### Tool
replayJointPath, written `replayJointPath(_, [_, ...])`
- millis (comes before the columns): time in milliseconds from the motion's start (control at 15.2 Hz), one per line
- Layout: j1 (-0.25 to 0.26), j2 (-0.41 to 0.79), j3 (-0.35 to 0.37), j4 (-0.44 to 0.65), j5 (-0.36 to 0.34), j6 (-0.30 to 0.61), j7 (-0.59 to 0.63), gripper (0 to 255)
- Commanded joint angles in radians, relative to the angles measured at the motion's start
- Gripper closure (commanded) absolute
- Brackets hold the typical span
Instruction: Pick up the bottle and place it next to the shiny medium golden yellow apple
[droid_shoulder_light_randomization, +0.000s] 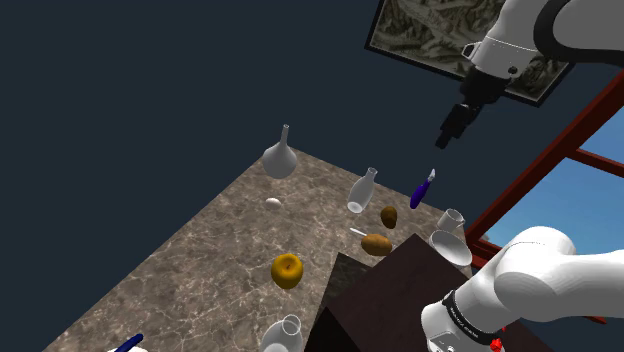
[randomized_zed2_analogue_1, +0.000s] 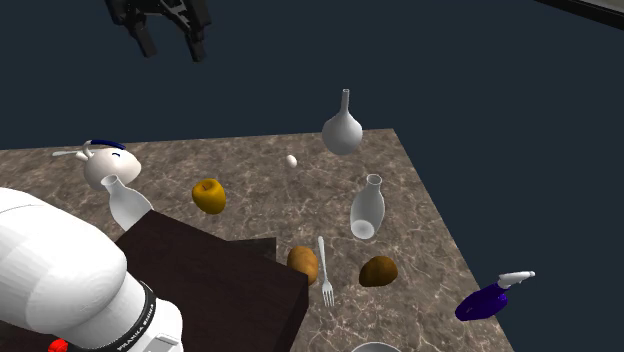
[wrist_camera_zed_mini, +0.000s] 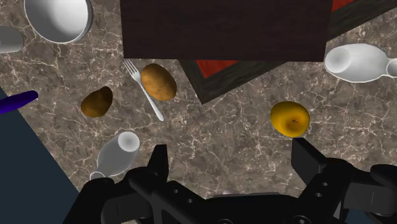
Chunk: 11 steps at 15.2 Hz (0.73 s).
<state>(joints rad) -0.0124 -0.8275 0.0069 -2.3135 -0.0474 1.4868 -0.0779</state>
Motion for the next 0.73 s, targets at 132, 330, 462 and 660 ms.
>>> replayJointPath(132, [-0.007, 0.016, -0.030, -0.040, -0.019, 0.061, -0.030, 0])
replayJointPath(330, [-0.018, 0.052, -0.077, -0.091, -0.046, 0.156, -0.074, 0])
replayJointPath(462, [-0.026, 0.085, -0.108, -0.118, -0.062, 0.220, -0.103, 0])
replayJointPath(660, [-0.036, 0.145, -0.156, -0.147, -0.084, 0.318, -0.146, 0])
